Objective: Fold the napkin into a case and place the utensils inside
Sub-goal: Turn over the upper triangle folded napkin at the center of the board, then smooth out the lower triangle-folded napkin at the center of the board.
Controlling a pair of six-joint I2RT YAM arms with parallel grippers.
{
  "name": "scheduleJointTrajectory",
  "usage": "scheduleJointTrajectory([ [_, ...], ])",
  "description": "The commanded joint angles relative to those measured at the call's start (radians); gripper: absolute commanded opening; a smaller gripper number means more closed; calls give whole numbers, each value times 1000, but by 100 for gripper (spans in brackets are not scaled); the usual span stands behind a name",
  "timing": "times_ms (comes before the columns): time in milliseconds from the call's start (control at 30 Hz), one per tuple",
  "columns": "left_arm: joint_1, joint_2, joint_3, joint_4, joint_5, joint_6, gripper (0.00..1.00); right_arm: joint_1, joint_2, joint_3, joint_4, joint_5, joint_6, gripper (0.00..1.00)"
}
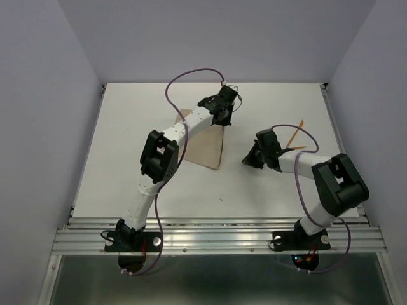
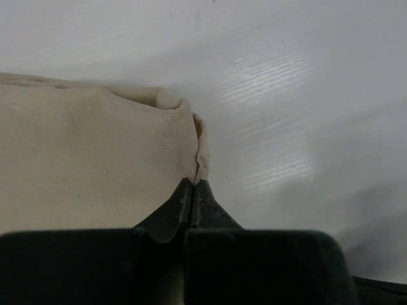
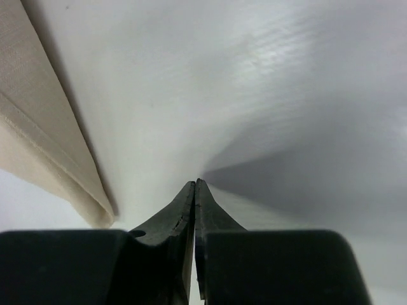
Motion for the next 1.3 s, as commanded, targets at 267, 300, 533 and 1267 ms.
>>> scheduleJointTrajectory([
  [267, -34, 56, 127, 12, 175, -92, 15, -1, -123, -47, -66, 108, -13, 11],
  [300, -36, 65, 128, 13, 189, -95, 23, -1, -121, -40, -66, 104, -13, 11],
  [533, -36, 31, 109, 50, 236, -121, 38, -1, -144, -18, -78, 134, -22, 12],
  [1267, 90, -251, -123, 38, 247, -126, 54, -98, 175, 423, -107, -4, -96, 42],
])
